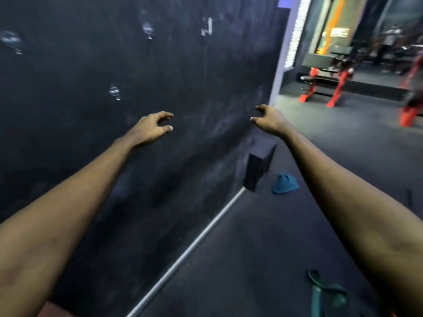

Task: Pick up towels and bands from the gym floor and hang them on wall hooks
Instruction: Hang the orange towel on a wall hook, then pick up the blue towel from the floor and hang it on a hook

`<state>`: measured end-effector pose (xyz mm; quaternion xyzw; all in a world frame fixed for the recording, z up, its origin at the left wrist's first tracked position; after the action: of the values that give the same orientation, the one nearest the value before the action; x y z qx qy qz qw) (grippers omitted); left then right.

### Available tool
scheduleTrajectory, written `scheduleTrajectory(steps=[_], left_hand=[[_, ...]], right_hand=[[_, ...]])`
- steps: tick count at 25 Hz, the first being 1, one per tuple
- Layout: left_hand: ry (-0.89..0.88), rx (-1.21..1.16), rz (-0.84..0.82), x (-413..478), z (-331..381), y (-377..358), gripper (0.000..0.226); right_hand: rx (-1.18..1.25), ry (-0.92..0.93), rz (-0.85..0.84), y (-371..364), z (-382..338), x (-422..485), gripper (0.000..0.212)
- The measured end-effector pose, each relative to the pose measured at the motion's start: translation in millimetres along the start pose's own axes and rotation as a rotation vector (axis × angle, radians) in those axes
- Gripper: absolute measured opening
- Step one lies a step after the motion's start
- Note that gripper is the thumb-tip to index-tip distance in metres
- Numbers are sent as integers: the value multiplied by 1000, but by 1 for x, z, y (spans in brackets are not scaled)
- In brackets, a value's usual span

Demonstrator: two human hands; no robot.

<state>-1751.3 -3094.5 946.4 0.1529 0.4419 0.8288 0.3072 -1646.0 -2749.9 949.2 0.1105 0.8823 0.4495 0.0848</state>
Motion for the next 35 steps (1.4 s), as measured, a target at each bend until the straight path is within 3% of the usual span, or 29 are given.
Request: scheduleTrajectory(steps=[7, 16, 35], left_hand=[[-220, -27, -284, 125, 75, -129, 47], [-344, -17, -486, 250, 133, -251, 50], [-127, 35, -647, 641, 190, -467, 59]], right_hand=[[5, -324, 118, 41, 151, -51, 59], [55, -572, 161, 39, 289, -85, 57], [229, -655, -15, 79, 600, 230, 55]])
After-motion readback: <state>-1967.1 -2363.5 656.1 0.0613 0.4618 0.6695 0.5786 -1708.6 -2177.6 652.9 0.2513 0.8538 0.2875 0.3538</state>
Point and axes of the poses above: each hand's wrist, its own x-axis towards the middle knuckle, its own y-axis out of the back of the hand, z = x × y, the point moved 6 cm from there along x, towards the middle knuckle, and after that the axes turned 15 degrees about -z, right-handed, at the moved point
